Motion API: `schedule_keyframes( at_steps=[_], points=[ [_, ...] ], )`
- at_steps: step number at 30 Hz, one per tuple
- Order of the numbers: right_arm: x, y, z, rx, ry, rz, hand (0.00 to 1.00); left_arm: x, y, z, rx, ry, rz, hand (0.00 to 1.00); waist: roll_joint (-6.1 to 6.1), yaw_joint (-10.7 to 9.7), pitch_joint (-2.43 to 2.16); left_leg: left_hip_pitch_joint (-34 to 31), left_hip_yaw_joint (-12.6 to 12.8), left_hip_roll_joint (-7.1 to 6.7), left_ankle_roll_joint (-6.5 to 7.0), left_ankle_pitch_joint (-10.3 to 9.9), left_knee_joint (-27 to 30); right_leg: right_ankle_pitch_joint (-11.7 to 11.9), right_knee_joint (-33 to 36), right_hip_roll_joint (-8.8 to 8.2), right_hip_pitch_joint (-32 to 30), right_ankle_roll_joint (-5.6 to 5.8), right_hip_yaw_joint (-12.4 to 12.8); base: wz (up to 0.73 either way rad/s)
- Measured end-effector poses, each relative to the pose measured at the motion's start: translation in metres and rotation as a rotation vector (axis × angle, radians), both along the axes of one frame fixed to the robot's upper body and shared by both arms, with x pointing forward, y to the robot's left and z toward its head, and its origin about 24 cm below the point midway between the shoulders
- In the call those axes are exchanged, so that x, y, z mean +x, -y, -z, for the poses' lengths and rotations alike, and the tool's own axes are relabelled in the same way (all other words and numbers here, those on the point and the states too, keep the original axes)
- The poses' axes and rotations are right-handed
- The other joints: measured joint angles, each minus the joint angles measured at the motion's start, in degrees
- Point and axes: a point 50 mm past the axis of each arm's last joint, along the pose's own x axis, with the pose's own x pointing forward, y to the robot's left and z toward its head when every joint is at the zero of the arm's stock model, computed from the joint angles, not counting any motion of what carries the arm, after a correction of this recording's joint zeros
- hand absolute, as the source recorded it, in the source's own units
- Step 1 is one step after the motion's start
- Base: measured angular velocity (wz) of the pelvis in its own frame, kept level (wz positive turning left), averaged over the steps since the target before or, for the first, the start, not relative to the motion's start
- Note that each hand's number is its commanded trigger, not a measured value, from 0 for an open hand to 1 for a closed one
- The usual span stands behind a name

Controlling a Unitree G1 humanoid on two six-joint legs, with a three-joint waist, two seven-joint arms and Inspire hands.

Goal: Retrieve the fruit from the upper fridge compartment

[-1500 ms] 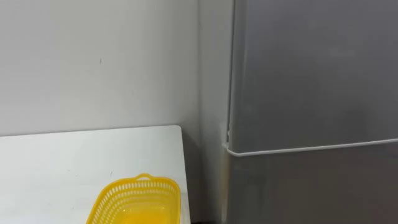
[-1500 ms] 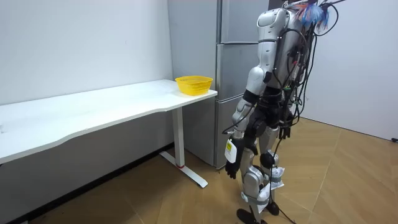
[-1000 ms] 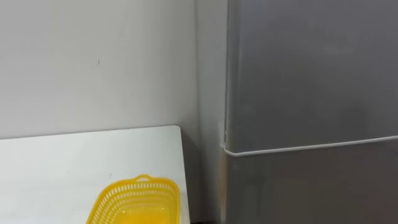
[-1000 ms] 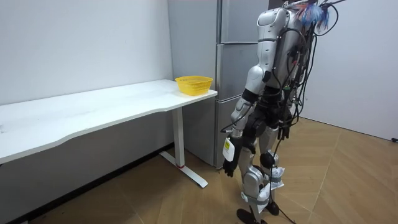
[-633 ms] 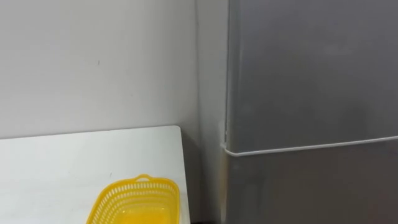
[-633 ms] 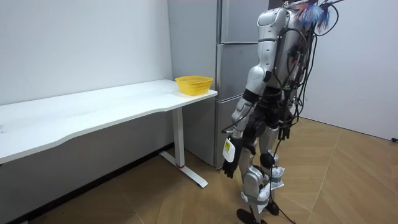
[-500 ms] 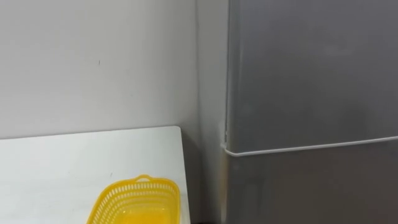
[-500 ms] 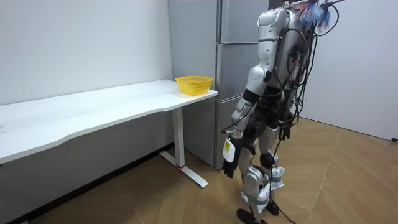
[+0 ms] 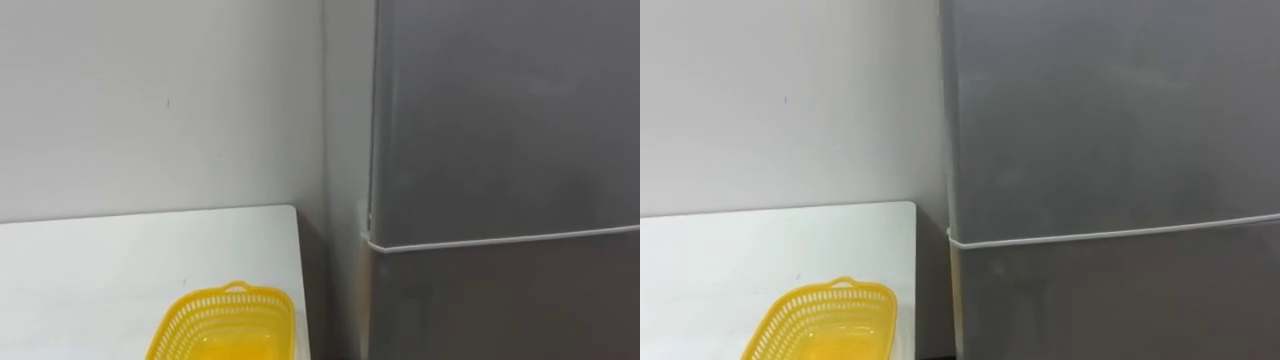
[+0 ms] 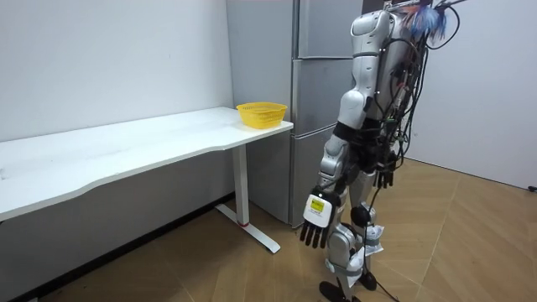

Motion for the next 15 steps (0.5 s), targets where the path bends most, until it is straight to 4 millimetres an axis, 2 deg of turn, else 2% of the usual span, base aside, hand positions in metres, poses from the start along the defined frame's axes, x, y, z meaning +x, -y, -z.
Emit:
schedule_keyframes(
  at_steps=[3, 5, 6, 8, 11, 13, 15],
  points=[
    [-0.001, 0.001, 0.0, -0.012, 0.002, 0.002, 0.0, 0.0, -0.006, -0.002, 0.066, 0.048, -0.209, 0.0, -0.07, 0.29, 0.03, 0.22, -0.22, -0.01, -0.01, 0.0, 0.0, 0.0, -0.02, 0.01, 0.3, -0.01, -0.11, 0.03],
    [-0.005, 0.002, 0.0, -0.025, 0.001, 0.03, 0.0, 0.005, -0.017, -0.005, 0.143, 0.13, -0.449, 0.0, -0.11, 1.44, 0.04, 0.74, -0.22, -0.02, -0.02, 0.01, -0.32, -0.05, -0.02, 0.02, 0.72, -0.04, -0.13, 0.0],
    [-0.005, 0.003, 0.0, -0.027, 0.002, 0.038, 0.0, 0.006, -0.019, -0.005, 0.159, 0.147, -0.502, 0.0, -0.13, 1.5, 0.03, 0.77, -0.22, -0.03, -0.02, 0.01, -0.43, -0.08, 0.0, 0.01, 0.74, -0.04, -0.12, 0.0],
    [-0.004, 0.004, -0.001, -0.04, 0.015, 0.057, 0.0, 0.01, -0.026, -0.008, 0.212, 0.196, -0.741, 0.0, -0.17, 1.53, -0.01, 0.95, -0.13, -0.09, -0.01, 0.01, -0.79, -0.09, 0.0, 0.0, 0.71, -0.01, -0.03, -0.02],
    [-0.004, 0.005, -0.001, -0.064, 0.03, 0.082, 0.0, 0.009, -0.029, -0.009, 0.255, 0.215, -0.962, 0.0, -0.26, 1.8, -0.07, 0.96, -0.08, -0.18, 0.0, 0.01, -0.89, -0.12, -0.01, -0.05, 0.65, 0.06, 0.02, -0.01],
    [-0.004, 0.006, -0.001, -0.071, 0.032, 0.087, 0.0, 0.011, -0.032, -0.011, 0.284, 0.218, -1.058, 0.0, -0.3, 2.86, -0.11, 0.91, -0.11, -0.21, 0.02, 0.0, -0.9, -0.13, 0.01, -0.04, 0.52, 0.07, 0.12, -0.02],
    [-0.003, 0.008, -0.002, -0.074, 0.042, 0.089, 0.0, 0.014, -0.038, -0.014, 0.322, 0.238, -1.157, 0.0, -0.36, 3.48, -0.35, 0.79, -0.19, -0.24, 0.02, 0.0, -0.8, -0.15, 0.0, -0.05, 0.31, 0.11, 0.06, 0.0]
  ],
)
